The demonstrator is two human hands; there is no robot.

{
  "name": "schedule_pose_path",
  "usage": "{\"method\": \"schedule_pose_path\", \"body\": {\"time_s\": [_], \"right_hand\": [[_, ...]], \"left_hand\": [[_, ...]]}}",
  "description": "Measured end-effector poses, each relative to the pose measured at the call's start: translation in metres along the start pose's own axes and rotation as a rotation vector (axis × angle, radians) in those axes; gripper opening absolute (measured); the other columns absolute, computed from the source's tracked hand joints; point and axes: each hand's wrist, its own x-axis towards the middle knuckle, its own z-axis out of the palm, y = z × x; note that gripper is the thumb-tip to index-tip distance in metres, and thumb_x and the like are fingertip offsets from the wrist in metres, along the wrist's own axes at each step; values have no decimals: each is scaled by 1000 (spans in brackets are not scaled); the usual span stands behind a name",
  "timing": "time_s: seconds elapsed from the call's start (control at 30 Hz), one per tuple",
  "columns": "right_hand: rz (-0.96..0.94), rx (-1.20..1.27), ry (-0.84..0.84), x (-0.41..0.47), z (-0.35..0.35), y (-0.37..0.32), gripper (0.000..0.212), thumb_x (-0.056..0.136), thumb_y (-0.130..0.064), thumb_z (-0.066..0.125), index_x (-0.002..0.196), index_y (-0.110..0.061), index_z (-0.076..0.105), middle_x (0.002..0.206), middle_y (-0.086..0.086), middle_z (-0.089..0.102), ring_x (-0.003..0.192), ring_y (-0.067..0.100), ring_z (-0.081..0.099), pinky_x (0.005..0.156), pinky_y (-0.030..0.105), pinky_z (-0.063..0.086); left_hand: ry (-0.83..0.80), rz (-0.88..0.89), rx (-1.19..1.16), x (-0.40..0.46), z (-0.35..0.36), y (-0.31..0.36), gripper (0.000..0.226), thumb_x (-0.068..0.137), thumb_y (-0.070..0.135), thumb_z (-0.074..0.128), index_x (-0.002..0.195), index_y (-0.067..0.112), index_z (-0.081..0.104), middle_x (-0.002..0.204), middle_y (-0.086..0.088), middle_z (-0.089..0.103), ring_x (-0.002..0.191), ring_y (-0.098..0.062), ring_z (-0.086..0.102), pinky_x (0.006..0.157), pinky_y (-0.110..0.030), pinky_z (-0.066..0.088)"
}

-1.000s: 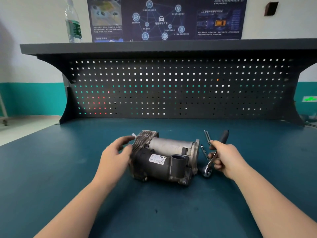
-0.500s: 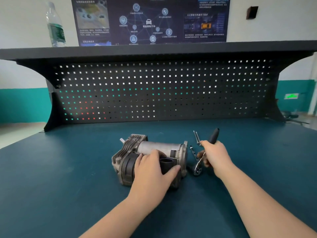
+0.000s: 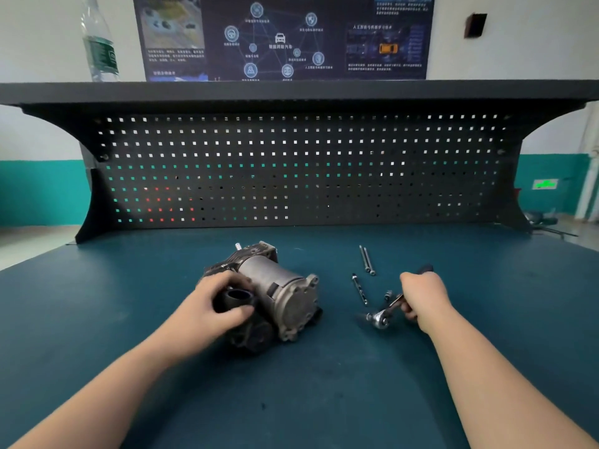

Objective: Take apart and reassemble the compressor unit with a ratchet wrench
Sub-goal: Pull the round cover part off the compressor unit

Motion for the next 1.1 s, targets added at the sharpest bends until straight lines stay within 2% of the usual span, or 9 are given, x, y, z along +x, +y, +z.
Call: {"method": "schedule_pose_path", "body": {"time_s": [0.17,0.3,0.43,0.53,0.6,0.67,0.73,0.87,1.1], "right_hand": [[65,-57,-83,-4,-4,0,9,82,-7,42,74,-5,43,51,12,49,35,18,38,37,18,28],[-34,-253,-96,-9,9,1,19,83,-14,49,67,-3,51,44,8,56,41,22,47,46,25,41],[-105,-608,-26,-15,18,2,25,85,-14,54,64,-7,42,74,13,55,63,25,45,48,26,31],[-65,-682,48,-26,21,-4,20,90,-25,56,90,-5,53,106,18,47,55,21,41,51,27,32],[-195,-654,198,-42,25,-12,41,90,-42,54,113,-7,50,115,15,40,58,25,47,56,29,36],[-538,-431,273,-73,42,-21,58,85,-54,50,125,-13,48,116,11,40,84,32,55,72,35,44],[-759,-306,114,-115,71,-28,76,75,-67,47,133,-20,40,120,7,39,110,26,44,92,40,40],[-691,-404,-195,-162,123,-16,105,65,-74,59,145,-27,10,133,-2,25,127,21,33,103,36,35],[-592,-231,-196,-157,126,-6,107,68,-56,74,146,-28,8,139,0,27,128,21,37,99,29,35]], "left_hand": [[-11,-109,-168,-7,-28,-22,36,68,31,69,104,33,68,125,17,59,122,0,48,109,-36,34],[161,33,36,4,-16,-9,24,86,28,62,108,37,61,117,24,59,115,3,49,98,-25,38],[193,52,476,39,-3,15,25,93,39,42,106,29,61,106,15,62,104,-12,52,85,-30,42],[90,-166,624,52,1,12,34,94,46,34,114,36,59,113,4,65,105,-23,56,82,-32,46],[53,-272,544,52,1,8,33,94,50,34,112,43,60,111,5,66,103,-24,57,78,-29,44],[13,-318,351,54,-3,7,31,94,48,36,106,45,64,110,10,65,104,-20,56,84,-29,43],[-9,-325,168,54,-7,8,29,94,44,39,95,44,68,107,13,66,104,-16,57,92,-31,44],[130,-351,-75,50,-10,12,27,90,32,50,74,32,71,89,6,72,95,-19,64,91,-37,49],[153,-325,-75,49,-5,14,23,82,21,53,75,32,72,88,4,72,91,-19,64,86,-38,52]]}}
